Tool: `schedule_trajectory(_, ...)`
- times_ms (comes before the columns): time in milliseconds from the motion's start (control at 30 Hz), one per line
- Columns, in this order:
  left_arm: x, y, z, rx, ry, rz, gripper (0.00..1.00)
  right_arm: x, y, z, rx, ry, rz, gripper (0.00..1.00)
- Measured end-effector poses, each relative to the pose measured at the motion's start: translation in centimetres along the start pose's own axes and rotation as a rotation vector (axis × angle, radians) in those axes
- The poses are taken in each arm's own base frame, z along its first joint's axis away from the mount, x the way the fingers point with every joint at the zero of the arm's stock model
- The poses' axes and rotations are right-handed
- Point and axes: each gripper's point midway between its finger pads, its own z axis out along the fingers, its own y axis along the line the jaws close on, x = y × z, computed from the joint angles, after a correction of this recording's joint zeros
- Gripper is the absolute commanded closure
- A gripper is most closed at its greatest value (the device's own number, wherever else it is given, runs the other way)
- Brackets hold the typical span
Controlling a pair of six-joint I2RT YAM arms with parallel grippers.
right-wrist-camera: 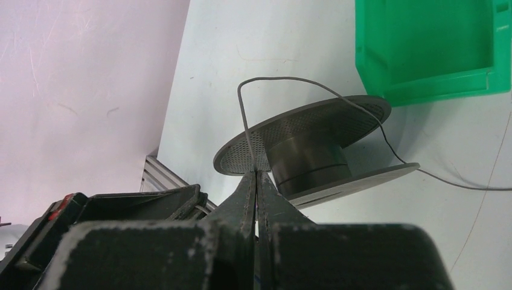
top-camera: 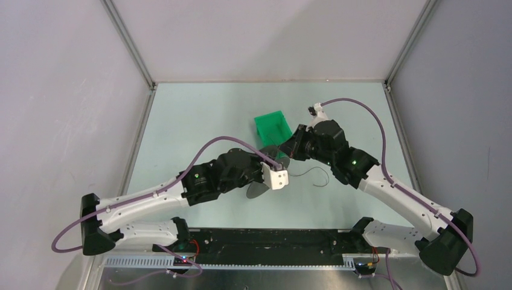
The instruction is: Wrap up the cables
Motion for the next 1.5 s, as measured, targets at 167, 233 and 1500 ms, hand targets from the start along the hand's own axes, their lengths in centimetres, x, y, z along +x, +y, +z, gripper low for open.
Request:
schedule_trajectory(167,-0.4,-0.5,0.0,0.009,-0.015,-0.116,1.00,-0.2,0.4,-0.6,-0.025,-0.005,-0.029,0.70)
schedule_trajectory(233,-0.8,-0.4,-0.2,0.003,-0.027,-0.190,1.00,-0.6,0.9,-1.3,-0.057,-0.014,-0.078,0.63)
schedule_trajectory(1500,-4.0,6.0,-6.4,0.101,-0.327,-1.282,1.00,-2.4,6.2,1.3,-0.711,-0.447,-1.143,0.45)
